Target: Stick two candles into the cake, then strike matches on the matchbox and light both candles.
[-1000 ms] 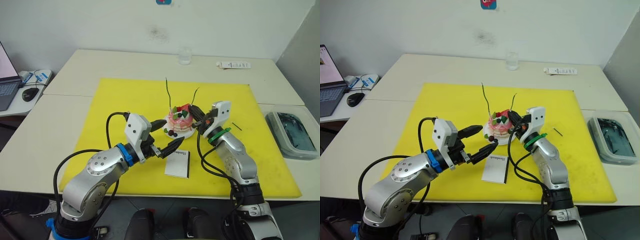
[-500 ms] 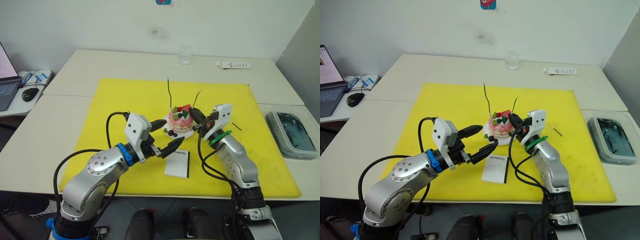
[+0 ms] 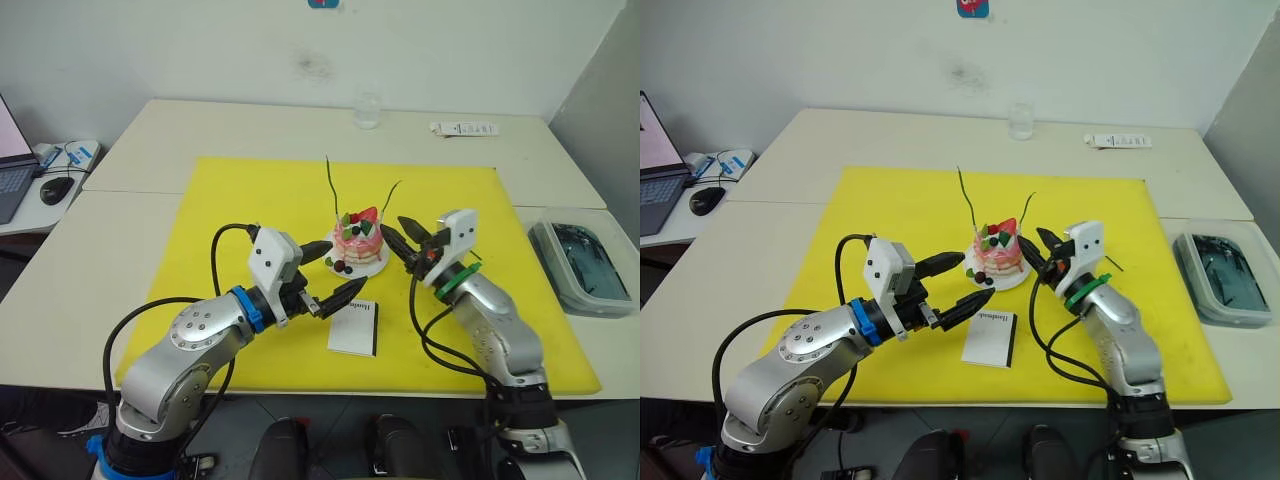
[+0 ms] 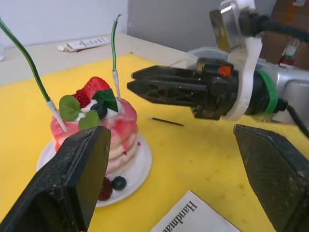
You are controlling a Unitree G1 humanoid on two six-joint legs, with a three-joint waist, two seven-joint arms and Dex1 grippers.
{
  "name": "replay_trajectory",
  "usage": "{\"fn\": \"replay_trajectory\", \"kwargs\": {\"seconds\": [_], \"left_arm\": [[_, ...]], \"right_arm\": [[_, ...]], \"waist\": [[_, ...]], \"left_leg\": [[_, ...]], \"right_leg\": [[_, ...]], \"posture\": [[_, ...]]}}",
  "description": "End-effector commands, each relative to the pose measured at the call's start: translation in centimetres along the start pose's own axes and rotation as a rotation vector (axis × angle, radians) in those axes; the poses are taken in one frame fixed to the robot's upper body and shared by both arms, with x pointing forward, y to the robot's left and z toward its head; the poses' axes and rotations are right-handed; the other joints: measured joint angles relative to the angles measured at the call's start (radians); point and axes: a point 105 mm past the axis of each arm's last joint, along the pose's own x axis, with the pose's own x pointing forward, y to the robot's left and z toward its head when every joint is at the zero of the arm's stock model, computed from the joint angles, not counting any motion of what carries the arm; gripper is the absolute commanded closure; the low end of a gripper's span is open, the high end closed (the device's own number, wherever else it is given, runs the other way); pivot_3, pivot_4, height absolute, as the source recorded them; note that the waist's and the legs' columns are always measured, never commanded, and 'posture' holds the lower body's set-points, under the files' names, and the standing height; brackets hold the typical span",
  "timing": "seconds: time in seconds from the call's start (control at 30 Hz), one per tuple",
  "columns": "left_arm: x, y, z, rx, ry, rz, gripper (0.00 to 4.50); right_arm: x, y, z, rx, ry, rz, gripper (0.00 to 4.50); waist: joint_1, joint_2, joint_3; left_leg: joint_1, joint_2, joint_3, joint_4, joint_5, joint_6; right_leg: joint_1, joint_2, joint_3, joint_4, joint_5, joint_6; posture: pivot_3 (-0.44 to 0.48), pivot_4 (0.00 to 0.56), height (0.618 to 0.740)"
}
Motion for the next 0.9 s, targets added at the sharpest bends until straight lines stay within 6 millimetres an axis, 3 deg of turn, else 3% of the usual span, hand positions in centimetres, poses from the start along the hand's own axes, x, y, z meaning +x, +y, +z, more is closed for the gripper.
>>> {"fn": "replay_trajectory", "kwargs": {"seconds": [0.03, 0.1, 0.2, 0.33, 0.37, 0.57, 0.73, 0.9], "left_arm": [[-0.8, 0.4, 0.6, 0.007, 0.005, -0.028, 0.0], [-1.7, 0.5, -0.1, -0.081, 0.063, -0.08, 0.0], [-3.6, 1.1, -1.0, -0.376, 0.194, -0.154, 0.0], [-5.8, 1.6, -1.0, -0.731, 0.39, -0.267, 0.0], [-6.3, 1.4, -0.7, -0.804, 0.439, -0.319, 0.0], [-5.4, 2.8, -1.0, -1.066, 0.549, -0.303, 0.0], [-3.5, 2.5, -2.8, -1.13, 0.656, -0.294, 0.0], [-1.9, 2.0, -3.7, -1.14, 0.662, -0.289, 0.0]], "right_arm": [[-1.2, 0.8, 1.9, -0.047, 0.001, 0.104, 2.38], [-2.1, 0.9, 1.7, -0.104, 0.079, 0.171, 2.38], [-3.5, 1.3, 0.8, -0.219, 0.226, 0.288, 2.93], [-5.1, 2.2, -0.7, -0.404, 0.376, 0.443, 4.31], [-5.3, 2.5, -1.1, -0.425, 0.401, 0.47, 4.45], [-6.0, 3.0, -3.1, -0.442, 0.488, 0.527, 4.45], [-6.5, 3.7, -4.8, -0.407, 0.518, 0.555, 4.45], [-7.0, 3.9, -5.1, -0.403, 0.538, 0.564, 4.45]], "waist": [[-0.001, 0.0, 0.0], [-0.001, 0.0, 0.0], [-0.002, 0.0, 0.0], [-0.003, 0.0, 0.0], [-0.004, 0.0, 0.0], [-0.003, -0.001, 0.001], [0.0, -0.001, 0.001], [0.0, -0.001, 0.001]], "left_leg": [[0.0, 0.0, 0.0, 0.0, 0.0, 0.0], [0.0, 0.0, 0.0, 0.0, 0.0, 0.0], [0.001, 0.0, 0.0, 0.0, 0.0, 0.0], [0.001, 0.0, -0.002, 0.0, 0.0, 0.0], [0.001, 0.0, -0.003, 0.0, 0.0, 0.0], [0.001, -0.001, -0.002, 0.0, 0.0, 0.0], [0.0, -0.002, -0.001, 0.0, 0.0, 0.0], [0.0, -0.002, -0.002, 0.0, 0.0, 0.0]], "right_leg": [[0.0, 0.0, 0.0, 0.0, 0.0, 0.0], [0.0, 0.0, 0.0, 0.0, 0.0, 0.0], [0.0, 0.0, -0.001, 0.0, -0.001, 0.0], [0.0, 0.001, -0.003, 0.0, -0.002, 0.0], [0.0, 0.001, -0.003, 0.001, -0.002, 0.0], [0.0, -0.001, -0.002, 0.0, -0.002, 0.0], [0.0, -0.003, -0.002, 0.0, -0.001, 0.001], [0.0, -0.002, -0.002, 0.0, -0.001, 0.0]], "posture": [[0.0, 0.15, 0.74], [0.0, 0.15, 0.74], [0.0, 0.15, 0.74], [0.0, 0.15, 0.74], [0.0, 0.15, 0.74], [0.0, 0.15, 0.74], [0.0, 0.15, 0.74], [0.0, 0.15, 0.74]]}}
